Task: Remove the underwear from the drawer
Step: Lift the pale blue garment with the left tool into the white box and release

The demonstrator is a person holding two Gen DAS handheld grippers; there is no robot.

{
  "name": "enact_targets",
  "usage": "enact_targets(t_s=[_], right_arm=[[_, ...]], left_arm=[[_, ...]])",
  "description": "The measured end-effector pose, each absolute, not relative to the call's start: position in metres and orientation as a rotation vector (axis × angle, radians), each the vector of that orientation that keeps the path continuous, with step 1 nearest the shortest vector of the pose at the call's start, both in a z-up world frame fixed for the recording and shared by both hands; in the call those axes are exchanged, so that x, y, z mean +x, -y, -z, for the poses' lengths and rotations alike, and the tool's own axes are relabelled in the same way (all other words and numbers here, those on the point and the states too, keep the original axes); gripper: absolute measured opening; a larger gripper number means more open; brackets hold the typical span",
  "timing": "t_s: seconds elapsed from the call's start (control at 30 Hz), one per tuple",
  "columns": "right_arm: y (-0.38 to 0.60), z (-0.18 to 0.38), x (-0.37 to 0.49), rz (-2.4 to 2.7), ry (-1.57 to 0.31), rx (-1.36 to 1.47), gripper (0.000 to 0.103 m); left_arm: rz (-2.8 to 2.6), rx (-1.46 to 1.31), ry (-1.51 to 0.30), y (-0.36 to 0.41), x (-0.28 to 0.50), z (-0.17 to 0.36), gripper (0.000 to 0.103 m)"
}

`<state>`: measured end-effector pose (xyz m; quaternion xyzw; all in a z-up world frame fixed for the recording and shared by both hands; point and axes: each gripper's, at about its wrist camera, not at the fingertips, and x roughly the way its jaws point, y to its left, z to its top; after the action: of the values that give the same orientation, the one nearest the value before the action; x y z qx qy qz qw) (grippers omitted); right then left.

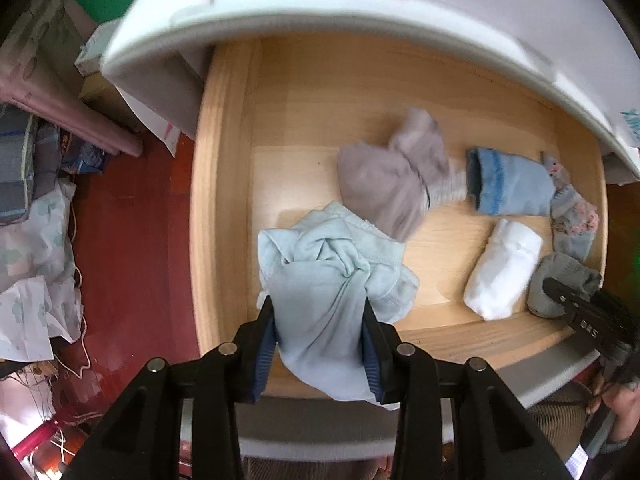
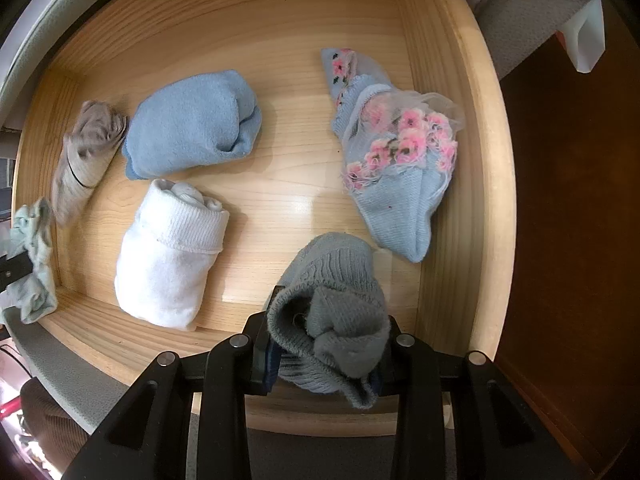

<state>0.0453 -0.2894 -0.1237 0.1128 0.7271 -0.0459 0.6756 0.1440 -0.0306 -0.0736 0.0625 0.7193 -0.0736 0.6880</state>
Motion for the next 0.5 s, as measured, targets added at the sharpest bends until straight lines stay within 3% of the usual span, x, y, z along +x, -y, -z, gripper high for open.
enact_targets(t_s=[0.5], right_arm=[[0.288, 0.125, 0.046, 0.105, -1.64, 0.232, 0.032]], left_arm=[[0.239, 0.2, -1.407, 0.017, 0.121, -0.016, 0.038]])
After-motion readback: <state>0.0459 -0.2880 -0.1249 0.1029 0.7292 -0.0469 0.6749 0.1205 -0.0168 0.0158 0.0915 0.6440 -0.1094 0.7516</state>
